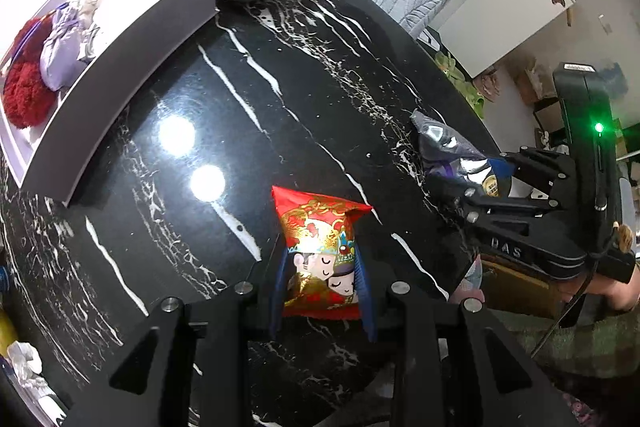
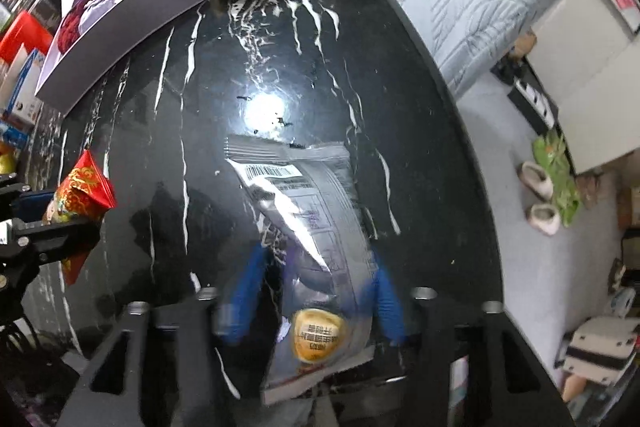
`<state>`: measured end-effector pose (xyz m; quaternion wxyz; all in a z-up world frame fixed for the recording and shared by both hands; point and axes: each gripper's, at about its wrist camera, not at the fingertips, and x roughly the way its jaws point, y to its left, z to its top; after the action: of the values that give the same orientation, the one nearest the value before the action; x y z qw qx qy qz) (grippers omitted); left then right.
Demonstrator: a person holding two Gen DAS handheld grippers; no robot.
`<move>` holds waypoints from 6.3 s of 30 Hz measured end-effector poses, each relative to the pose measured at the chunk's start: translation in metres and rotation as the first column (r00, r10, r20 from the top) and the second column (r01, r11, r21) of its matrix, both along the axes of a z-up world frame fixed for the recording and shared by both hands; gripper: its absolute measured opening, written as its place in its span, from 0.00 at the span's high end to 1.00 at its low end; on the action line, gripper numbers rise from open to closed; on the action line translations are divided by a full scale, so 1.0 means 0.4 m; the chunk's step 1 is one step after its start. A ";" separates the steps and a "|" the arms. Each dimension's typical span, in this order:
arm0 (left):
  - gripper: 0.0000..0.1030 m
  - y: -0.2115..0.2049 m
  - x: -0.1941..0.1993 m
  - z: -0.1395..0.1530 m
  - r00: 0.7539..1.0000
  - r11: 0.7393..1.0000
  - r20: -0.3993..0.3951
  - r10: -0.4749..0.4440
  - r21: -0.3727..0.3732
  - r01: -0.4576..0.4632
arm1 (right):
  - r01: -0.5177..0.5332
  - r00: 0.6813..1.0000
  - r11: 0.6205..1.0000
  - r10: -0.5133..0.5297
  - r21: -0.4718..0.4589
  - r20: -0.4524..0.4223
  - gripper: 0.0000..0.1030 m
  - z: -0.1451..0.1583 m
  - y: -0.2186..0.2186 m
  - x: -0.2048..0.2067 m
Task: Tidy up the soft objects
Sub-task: 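Lift both snack bags and carry them toward the lilac box, then lower the red-gold bag with the left tool while the right tool lowers the silver bag into the box, then open both tools and raise them away from the lilac box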
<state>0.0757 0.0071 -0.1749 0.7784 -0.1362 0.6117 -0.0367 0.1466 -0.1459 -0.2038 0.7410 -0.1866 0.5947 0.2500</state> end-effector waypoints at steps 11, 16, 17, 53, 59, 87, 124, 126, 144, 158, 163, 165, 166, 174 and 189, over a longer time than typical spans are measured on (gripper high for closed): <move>0.71 0.007 -0.036 0.007 0.999 1.000 0.016 0.028 -0.005 -0.028 | 0.004 1.000 1.000 -0.004 0.003 -0.021 0.69 0.011 -0.018 -0.023; 0.71 0.003 -0.077 0.012 0.999 1.000 0.027 0.025 -0.013 -0.024 | 0.004 0.999 1.000 -0.003 0.014 -0.039 0.71 0.015 -0.016 -0.071; 0.71 0.003 -0.086 0.013 0.999 1.000 0.028 0.025 -0.014 -0.024 | 0.000 0.999 1.000 0.001 0.019 -0.043 0.71 0.018 -0.013 -0.086; 0.71 0.213 -0.336 0.397 0.909 0.957 0.366 0.199 0.127 -0.261 | -0.407 0.913 0.878 0.385 0.251 0.131 0.71 0.385 0.308 -0.354; 0.71 0.267 -0.300 0.509 0.867 0.943 0.457 0.197 0.153 -0.295 | -0.454 0.889 0.842 0.403 0.292 0.219 0.71 0.502 0.358 -0.309; 0.71 0.547 0.089 0.630 0.788 0.876 0.557 0.264 0.204 -0.438 | -0.558 0.814 0.778 0.447 0.288 0.370 0.71 0.613 0.673 0.100; 0.71 0.673 0.259 0.085 0.893 0.889 0.142 0.427 0.115 -0.444 | -0.447 0.894 0.874 0.444 0.189 0.062 0.71 0.125 0.804 0.254; 0.71 0.673 0.268 0.073 0.895 0.890 0.137 0.424 0.120 -0.440 | -0.446 0.895 0.875 0.441 0.187 0.066 0.71 0.116 0.804 0.256; 0.71 0.706 0.313 0.014 0.894 0.890 0.120 0.431 0.103 -0.443 | -0.466 0.885 0.872 0.462 0.149 0.064 0.68 0.111 0.833 0.262; 0.71 0.707 0.312 0.042 0.890 0.882 0.107 0.443 0.127 -0.454 | -0.456 0.890 0.875 0.446 0.161 0.095 0.59 0.178 0.809 0.272; 0.71 0.694 0.318 0.054 0.895 0.879 0.115 0.430 0.171 -0.444 | -0.442 0.897 0.882 0.429 0.164 0.110 0.59 0.187 0.792 0.277; 0.71 0.686 0.319 0.059 0.900 0.884 0.119 0.419 0.173 -0.434 | -0.437 0.899 0.884 0.424 0.167 0.110 0.59 0.186 0.789 0.281; 0.71 0.683 0.321 0.061 0.904 0.888 0.119 0.412 0.171 -0.427 | -0.437 0.899 0.884 0.424 0.168 0.108 0.59 0.185 0.788 0.280; 0.45 0.679 0.315 0.061 0.902 0.867 0.088 0.422 0.251 -0.430 | -0.419 0.908 0.892 0.416 0.168 0.051 0.59 0.156 0.794 0.288; 0.18 0.698 0.267 0.144 0.883 0.836 0.143 0.447 0.284 -0.469 | -0.469 0.883 0.872 0.464 0.139 0.072 0.59 0.192 0.829 0.279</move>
<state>0.1824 0.2865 -0.1175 0.7973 -0.1532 0.5313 0.2421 0.2580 0.1856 -0.1268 0.6817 -0.2718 0.4976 0.4624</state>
